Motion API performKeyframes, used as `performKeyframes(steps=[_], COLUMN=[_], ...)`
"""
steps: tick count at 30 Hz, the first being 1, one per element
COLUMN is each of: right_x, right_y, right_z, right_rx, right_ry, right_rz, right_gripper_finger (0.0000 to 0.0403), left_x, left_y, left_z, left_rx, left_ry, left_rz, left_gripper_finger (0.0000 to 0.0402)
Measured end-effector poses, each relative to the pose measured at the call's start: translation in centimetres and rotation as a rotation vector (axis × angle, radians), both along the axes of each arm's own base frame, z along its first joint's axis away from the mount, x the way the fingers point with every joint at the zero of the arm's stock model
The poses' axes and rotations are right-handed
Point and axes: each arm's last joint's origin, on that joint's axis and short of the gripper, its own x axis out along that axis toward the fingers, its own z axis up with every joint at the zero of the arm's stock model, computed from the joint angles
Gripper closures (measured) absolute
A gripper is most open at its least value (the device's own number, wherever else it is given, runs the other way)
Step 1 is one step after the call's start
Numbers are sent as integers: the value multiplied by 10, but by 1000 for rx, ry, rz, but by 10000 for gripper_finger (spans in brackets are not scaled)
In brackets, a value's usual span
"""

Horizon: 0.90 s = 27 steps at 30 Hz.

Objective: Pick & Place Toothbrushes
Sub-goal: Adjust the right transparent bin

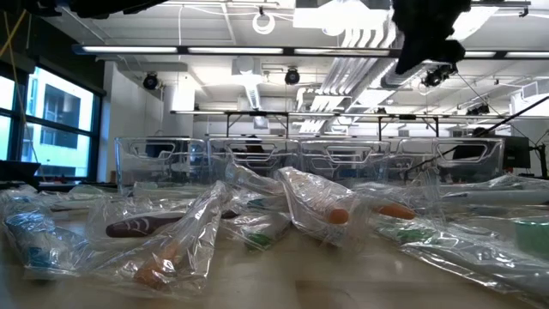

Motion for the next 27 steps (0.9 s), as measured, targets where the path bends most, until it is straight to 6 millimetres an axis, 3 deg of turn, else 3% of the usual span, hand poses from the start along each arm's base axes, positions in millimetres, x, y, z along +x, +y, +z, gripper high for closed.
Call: performKeyframes(steps=[4, 12, 17, 27], right_x=[-3, -7, -14, -36], right_y=[19, 42, 49, 60], right_z=[-3, -67, -91, -105], right_rx=[26, 134, 181, 193], right_ry=[-2, 192, 279, 480], right_rz=[33, 4, -67, -258], right_gripper_finger=[400, 400, 400, 400], left_x=[0, 0, 0, 0], left_y=[0, 0, 0, 0], left_z=[0, 0, 0, 0], left_rx=[0, -1, -3, 1], left_ry=[0, 0, 1, 1], left_rz=[0, 0, 0, 0], left_gripper_finger=[236, 236, 236, 236])
